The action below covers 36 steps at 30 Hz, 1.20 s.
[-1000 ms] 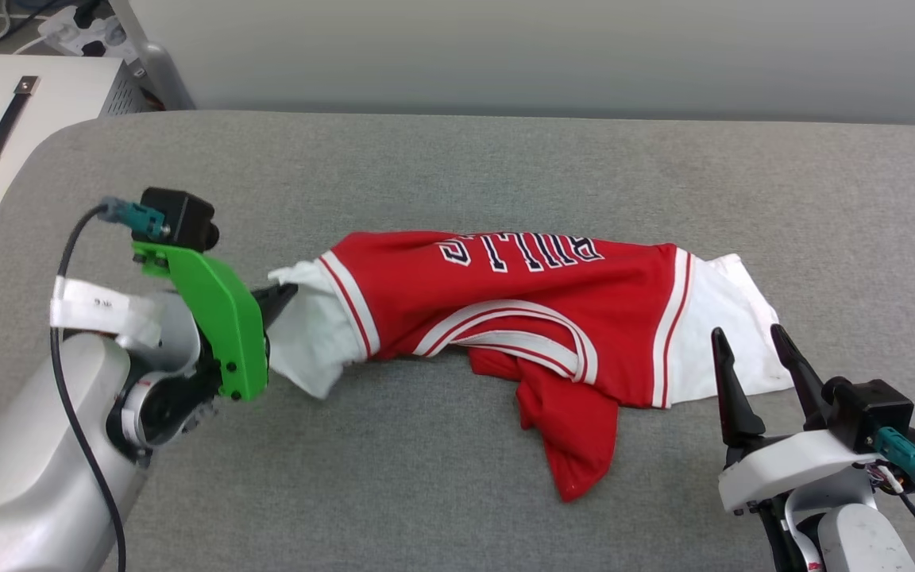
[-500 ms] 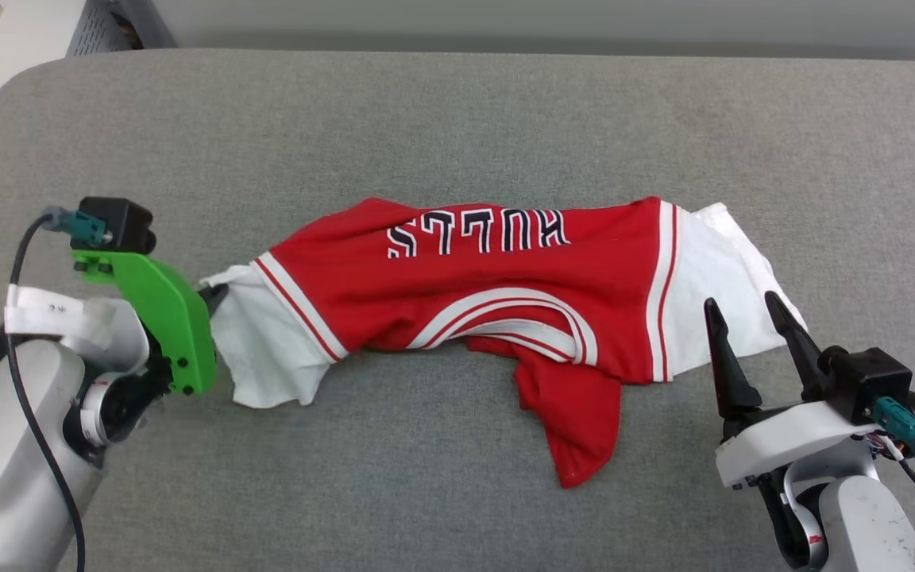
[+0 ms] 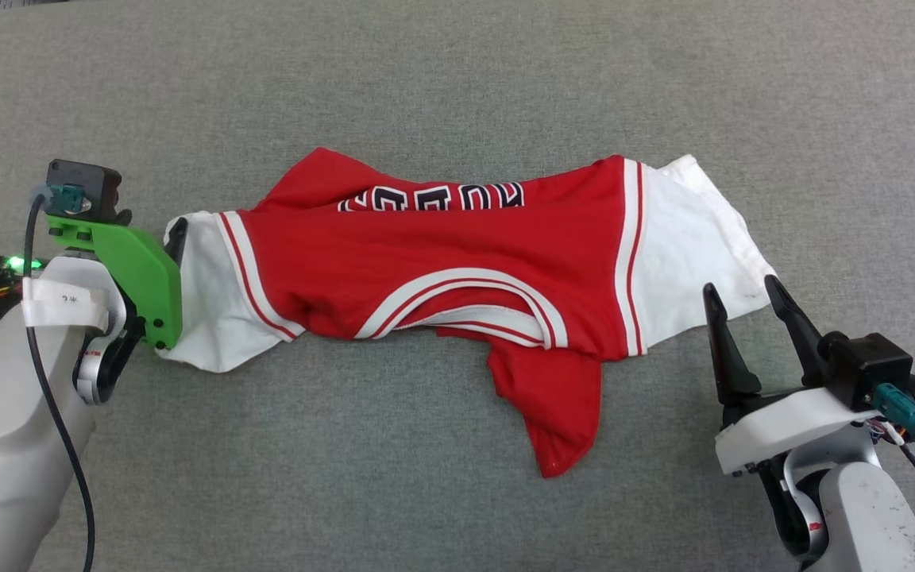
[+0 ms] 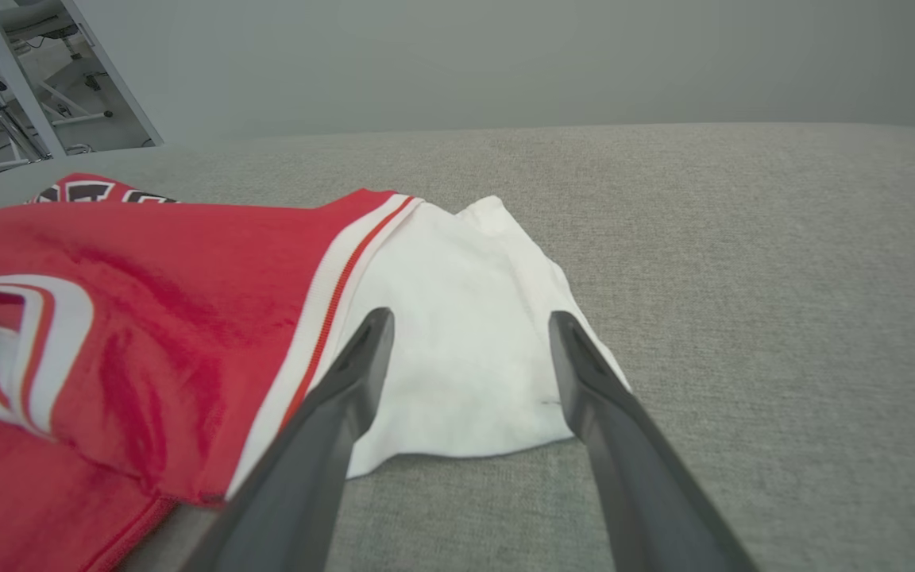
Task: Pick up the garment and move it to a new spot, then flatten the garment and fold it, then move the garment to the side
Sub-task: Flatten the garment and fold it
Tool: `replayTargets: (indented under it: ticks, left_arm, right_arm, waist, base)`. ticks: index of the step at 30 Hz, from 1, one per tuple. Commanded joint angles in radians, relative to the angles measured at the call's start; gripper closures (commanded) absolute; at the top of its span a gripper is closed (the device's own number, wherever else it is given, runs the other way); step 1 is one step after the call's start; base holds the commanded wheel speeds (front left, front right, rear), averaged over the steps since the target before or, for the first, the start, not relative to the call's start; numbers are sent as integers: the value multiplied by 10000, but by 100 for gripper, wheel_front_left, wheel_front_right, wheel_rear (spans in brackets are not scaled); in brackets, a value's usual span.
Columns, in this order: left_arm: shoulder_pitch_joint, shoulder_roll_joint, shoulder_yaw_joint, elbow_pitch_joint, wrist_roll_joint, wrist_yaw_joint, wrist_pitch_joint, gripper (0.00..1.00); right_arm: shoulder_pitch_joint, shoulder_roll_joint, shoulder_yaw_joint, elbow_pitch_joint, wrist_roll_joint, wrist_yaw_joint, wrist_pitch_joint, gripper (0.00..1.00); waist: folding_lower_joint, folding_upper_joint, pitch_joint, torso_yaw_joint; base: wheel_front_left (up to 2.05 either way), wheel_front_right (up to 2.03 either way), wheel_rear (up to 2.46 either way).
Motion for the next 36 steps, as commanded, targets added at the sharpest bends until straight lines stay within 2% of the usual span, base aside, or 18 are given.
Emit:
replayTargets:
  ticks: [1, 2, 5, 12, 18, 23, 28, 32, 36]
  left_arm:
    - [-251, -124, -64, 227, 265, -5, -545, 0]
    - [-327, -428, 40, 718, 199, -132, -1350, 0]
    - [-352, -619, 68, 944, 251, -235, -2147, 0]
    - [157, -1083, 469, 380, -103, -281, -3866, 0]
    - [1474, -1262, 792, -1220, -234, 287, -4423, 0]
    - [3032, -1329, 1232, -3036, -296, 1092, -4557, 0]
    - [4672, -1360, 1375, -4586, 224, 1831, -4596, 0]
    - [5775, -1839, 1874, -5532, 444, 2021, -4601, 0]
    - [6497, -2006, 2113, -5523, 893, 2030, -4603, 0]
  right_arm:
    - [-161, 30, -2, 43, -73, -11, -38, 0]
    - [-121, 11, -38, 102, -71, -11, -32, 0]
    - [-31, -25, -162, 135, -61, -11, -36, 0]
    - [245, -96, -436, 129, -49, -11, 6, 0]
    - [550, -131, -671, -31, -47, -11, 155, 0]
    - [792, -134, -781, -237, -21, -11, 296, 0]
    - [1040, -75, -848, -403, -37, -11, 356, 0]
    - [1280, 63, -907, -459, -1, -11, 319, 0]
    - [1434, 169, -891, -473, -6, -11, 313, 0]
  waist:
    - [0, 0, -87, 40]
    - [0, 0, -326, 141]
    - [0, 0, -675, 308]
    - [0, 0, -1605, 765]
    - [0, 0, -2268, 1109]
    - [0, 0, -2625, 1220]
    - [0, 0, -2813, 1231]
    - [0, 0, -2902, 1239]
    - [0, 0, -2937, 1204]
  base:
    - [0, 0, 0]
    - [0, 0, 0]
    - [0, 0, 0]
    - [0, 0, 0]
    - [0, 0, 0]
    - [0, 0, 0]
    - [0, 0, 0]
    - [0, 0, 0]
    - [0, 0, 0]
